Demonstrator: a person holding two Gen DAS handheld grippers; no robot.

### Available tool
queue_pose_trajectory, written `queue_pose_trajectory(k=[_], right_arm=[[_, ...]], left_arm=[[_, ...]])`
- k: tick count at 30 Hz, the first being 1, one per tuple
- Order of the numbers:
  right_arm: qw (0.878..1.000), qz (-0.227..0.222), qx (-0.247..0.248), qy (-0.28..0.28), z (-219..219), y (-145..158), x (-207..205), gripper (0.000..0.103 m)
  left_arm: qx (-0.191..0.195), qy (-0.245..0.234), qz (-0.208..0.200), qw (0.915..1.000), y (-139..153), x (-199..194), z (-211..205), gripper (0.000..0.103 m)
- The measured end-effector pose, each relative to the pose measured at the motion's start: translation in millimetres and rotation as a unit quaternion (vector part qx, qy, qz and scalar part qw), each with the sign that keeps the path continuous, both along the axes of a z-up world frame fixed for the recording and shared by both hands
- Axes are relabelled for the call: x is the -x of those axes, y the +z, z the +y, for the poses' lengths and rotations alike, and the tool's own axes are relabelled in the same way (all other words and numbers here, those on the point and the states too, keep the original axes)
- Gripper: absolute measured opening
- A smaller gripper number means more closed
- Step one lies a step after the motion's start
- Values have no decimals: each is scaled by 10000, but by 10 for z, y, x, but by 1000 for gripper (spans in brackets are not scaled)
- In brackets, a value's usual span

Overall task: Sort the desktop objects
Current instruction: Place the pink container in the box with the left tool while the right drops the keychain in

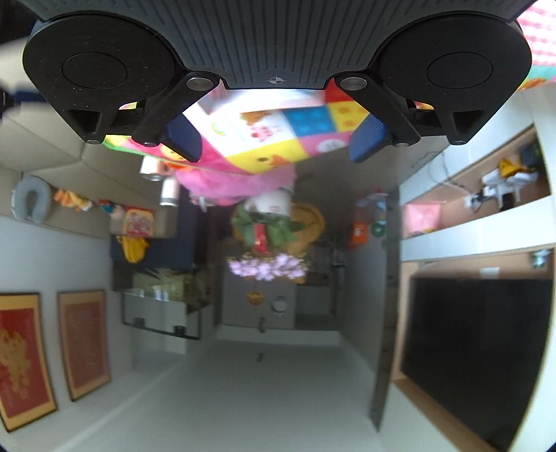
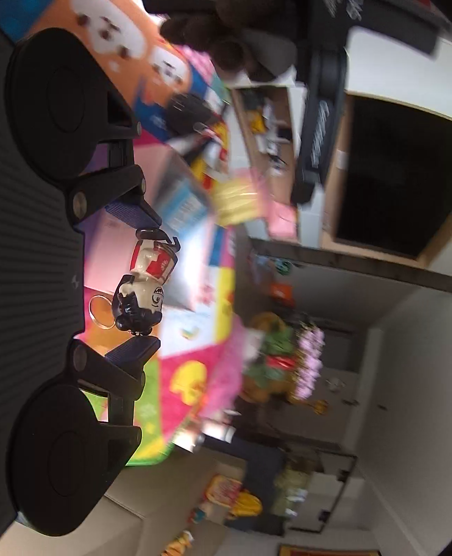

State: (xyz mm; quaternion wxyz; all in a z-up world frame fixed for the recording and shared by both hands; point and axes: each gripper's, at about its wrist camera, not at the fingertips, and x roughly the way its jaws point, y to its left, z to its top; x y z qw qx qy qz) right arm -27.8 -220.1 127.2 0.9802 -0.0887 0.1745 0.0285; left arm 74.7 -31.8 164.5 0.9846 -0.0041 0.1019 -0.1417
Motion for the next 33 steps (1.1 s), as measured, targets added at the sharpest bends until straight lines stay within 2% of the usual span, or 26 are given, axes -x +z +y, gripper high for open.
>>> queue_pose_trajectory(k=[2, 4, 8, 10, 13, 16, 19, 20, 21, 23, 26, 31, 33], right_arm=[[9997, -212, -101, -41, -21, 103, -208, 68], [9993, -266, -251, 48, -15, 166, -476, 68], [9976, 193, -646, 179, 25, 191, -1043, 69], [9959, 336, -817, 175, 23, 188, -1167, 71], [9961, 274, -825, 181, 33, 185, -1131, 76], [9970, 327, -672, 198, 82, 145, -1062, 77], [9964, 538, -588, 286, 169, 74, -1057, 76], [9953, 684, -593, 340, 207, 31, -1081, 73], [9938, 858, -592, 392, 250, -31, -1120, 60], [9903, 1208, -547, 416, 360, -163, -1217, 44], [9829, 1647, -723, 399, 481, -371, -1396, 43], [9694, 2238, -998, 157, 474, -628, -1634, 43], [9659, 2315, -1154, 135, 397, -665, -1617, 43]], left_arm=[[-88, 354, 256, 9990, -181, 25, 181, 97], [-148, 567, 766, 9953, -434, 36, 345, 97], [-177, 945, 1623, 9820, -935, 100, 675, 97], [-207, 1087, 1911, 9753, -1153, 138, 820, 97], [-204, 1198, 2190, 9681, -1398, 181, 944, 97], [-161, 1145, 2285, 9667, -1525, 198, 983, 97], [-280, 1079, 2243, 9681, -1629, 258, 934, 98], [-320, 1067, 2249, 9680, -1664, 255, 903, 98], [-368, 1041, 2276, 9675, -1669, 251, 866, 98], [-390, 1020, 2123, 9711, -1622, 279, 816, 99], [-368, 990, 1996, 9742, -1607, 323, 811, 100], [-341, 1001, 2014, 9738, -1604, 322, 818, 100], [-311, 1010, 2051, 9730, -1606, 310, 826, 100]])
